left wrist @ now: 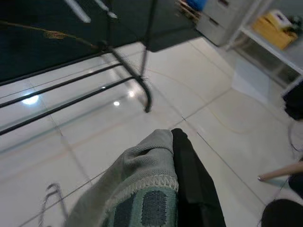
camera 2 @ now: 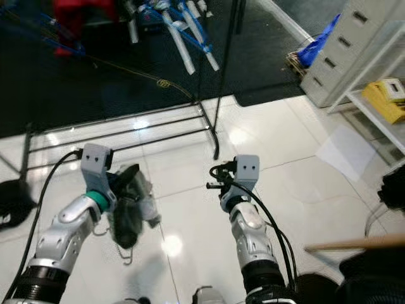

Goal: Hang hanger

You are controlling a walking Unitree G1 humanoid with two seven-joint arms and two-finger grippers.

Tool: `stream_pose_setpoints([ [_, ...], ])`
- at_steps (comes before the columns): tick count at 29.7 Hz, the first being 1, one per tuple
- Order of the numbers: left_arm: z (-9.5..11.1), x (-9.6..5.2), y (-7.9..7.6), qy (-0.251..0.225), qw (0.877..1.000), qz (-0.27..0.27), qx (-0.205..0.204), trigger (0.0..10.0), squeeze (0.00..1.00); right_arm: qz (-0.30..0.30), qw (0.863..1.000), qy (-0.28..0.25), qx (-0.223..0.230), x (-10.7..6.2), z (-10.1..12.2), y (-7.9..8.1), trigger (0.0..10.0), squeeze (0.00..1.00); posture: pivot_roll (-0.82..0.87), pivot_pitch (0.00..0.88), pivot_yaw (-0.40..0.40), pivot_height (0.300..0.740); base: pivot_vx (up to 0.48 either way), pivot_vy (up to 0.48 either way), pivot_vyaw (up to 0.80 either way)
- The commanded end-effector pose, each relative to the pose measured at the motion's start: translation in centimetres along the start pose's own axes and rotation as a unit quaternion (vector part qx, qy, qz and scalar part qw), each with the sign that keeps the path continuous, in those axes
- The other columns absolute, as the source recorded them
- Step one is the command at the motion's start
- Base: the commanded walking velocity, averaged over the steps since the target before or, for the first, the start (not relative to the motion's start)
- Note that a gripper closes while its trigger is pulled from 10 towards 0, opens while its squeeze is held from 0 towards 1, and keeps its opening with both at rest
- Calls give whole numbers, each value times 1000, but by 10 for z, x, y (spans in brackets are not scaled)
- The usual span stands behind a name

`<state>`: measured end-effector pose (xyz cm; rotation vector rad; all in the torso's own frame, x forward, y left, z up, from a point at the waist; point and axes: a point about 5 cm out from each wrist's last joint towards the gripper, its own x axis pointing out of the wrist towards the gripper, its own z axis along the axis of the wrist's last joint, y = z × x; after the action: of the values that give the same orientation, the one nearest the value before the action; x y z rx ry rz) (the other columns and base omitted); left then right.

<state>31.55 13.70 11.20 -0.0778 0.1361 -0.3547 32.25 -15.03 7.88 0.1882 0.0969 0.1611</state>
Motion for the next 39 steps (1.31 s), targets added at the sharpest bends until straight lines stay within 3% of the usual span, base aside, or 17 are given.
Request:
stream_pose_setpoints([
  [1,-1,0,-6,-5,1000,-14,-4,10000,0,-12,1000,2,8,-4,-3,-5,10000,0,-32,102,40,740,352,0,-800],
  [5,-1,0,-6,-5,1000,-15,-4,10000,0,-12,1000,1,9,-4,-3,-5,10000,0,-34,100,40,740,352,0,-800],
  [39,-2,1,-8,-6,1000,-19,-2,10000,0,-8,1000,-2,11,-4,-2,-3,10000,0,-36,67,34,740,353,0,0],
])
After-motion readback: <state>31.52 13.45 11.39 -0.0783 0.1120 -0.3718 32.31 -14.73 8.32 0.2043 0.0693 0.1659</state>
